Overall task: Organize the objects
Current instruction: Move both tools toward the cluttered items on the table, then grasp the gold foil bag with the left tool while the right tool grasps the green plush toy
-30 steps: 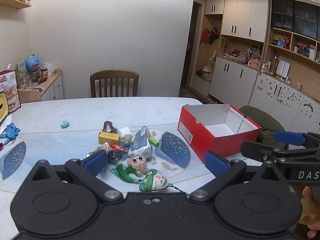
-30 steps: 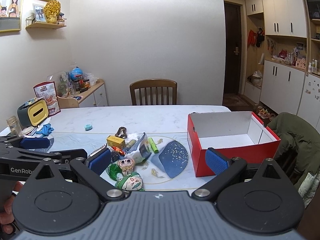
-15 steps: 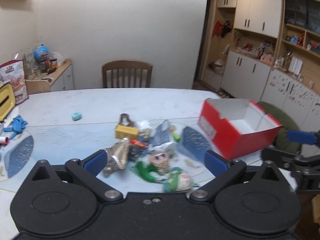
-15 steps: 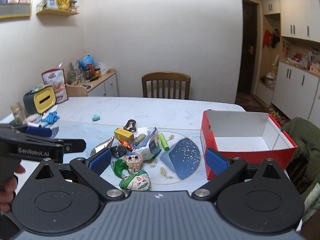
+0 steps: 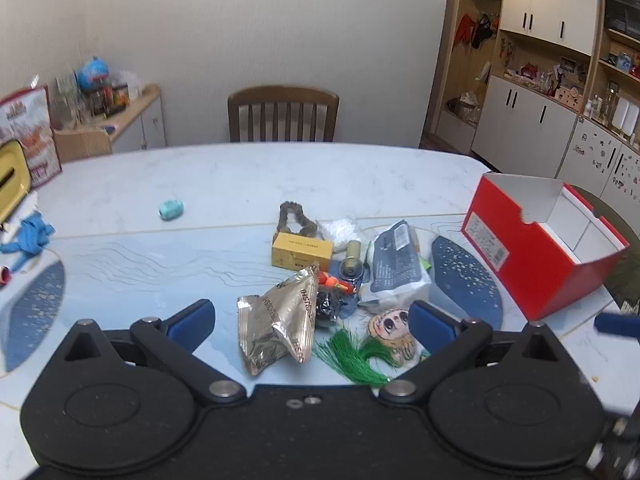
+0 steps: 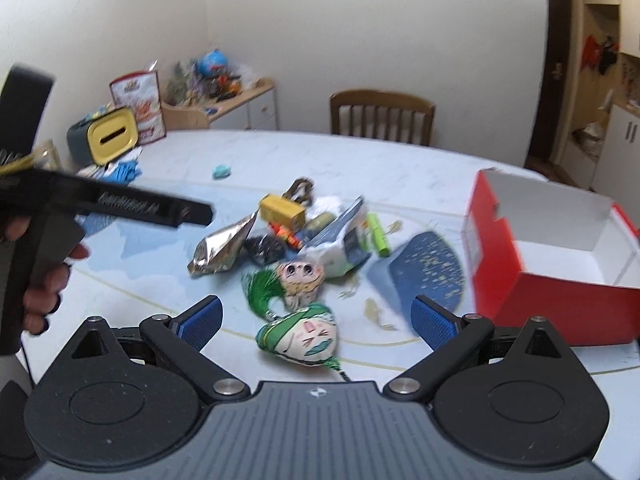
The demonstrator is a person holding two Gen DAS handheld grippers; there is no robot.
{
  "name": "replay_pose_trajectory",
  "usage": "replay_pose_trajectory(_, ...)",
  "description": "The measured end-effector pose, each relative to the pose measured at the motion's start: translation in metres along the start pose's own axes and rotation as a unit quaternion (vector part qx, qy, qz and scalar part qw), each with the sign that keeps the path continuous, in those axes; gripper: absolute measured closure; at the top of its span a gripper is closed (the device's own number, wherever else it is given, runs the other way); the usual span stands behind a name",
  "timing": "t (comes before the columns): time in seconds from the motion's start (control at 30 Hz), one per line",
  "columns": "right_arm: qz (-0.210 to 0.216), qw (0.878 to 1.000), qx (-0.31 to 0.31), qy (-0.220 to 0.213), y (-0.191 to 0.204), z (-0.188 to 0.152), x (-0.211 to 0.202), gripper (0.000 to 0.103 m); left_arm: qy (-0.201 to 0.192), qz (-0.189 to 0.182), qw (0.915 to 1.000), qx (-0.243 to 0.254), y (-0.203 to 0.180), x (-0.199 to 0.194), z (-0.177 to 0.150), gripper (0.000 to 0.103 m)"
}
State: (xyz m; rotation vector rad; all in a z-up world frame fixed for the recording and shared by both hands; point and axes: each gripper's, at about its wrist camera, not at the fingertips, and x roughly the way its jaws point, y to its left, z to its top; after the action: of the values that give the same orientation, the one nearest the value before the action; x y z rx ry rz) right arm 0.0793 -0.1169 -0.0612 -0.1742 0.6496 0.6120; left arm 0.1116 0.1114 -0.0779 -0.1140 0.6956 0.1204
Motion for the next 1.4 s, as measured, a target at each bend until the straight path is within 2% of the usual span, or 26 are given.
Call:
replay_pose_trajectory(0.17,0.021,0.999,-0.001,0.034,0.001,-0.002,0.037,0.002,0.038,0.002,0.9991,-0.02,0.013,0.039,0.005,0.001)
replay_pose_trajectory(0.47,0.028,0.997,-0.012,0.077,0.005,0.0,0.082,0.003,0.101,-0.013,0.9927,-0.065,0.04,0.091,0.004,0.004)
replay_pose_trajectory(0.8,0.033,0.992,-0.015,0.117,0.006,-0.001,0.108,0.005,0.137,-0.037,0.9871,-0.074,0.046,0.118,0.0,0.014)
replay_pose_trajectory(0.9,0.031,0.991,-0.013,0.127,0.006,-0.003,0.114,0.006,0.145,-0.041,0.9858,-0.075,0.047,0.122,-0.001,0.022)
replay_pose_trajectory(1.0,0.032,0.99,-0.009,0.133,0.006,-0.005,0.119,0.008,0.148,-0.042,0.9851,-0.077,0.048,0.122,-0.002,0.026)
replay_pose_trajectory(1.13,0.037,0.989,-0.008,0.146,0.007,-0.007,0.122,0.023,0.148,-0.048,0.9846,-0.079,0.05,0.121,-0.002,0.036)
replay_pose_trajectory(1.23,0.034,0.988,-0.004,0.148,0.006,-0.008,0.124,0.026,0.147,-0.046,0.9847,-0.081,0.053,0.119,-0.003,0.044)
replay_pose_trajectory(1.4,0.032,0.989,0.002,0.148,0.005,-0.006,0.123,0.032,0.145,-0.05,0.984,-0.091,0.059,0.116,-0.004,0.049)
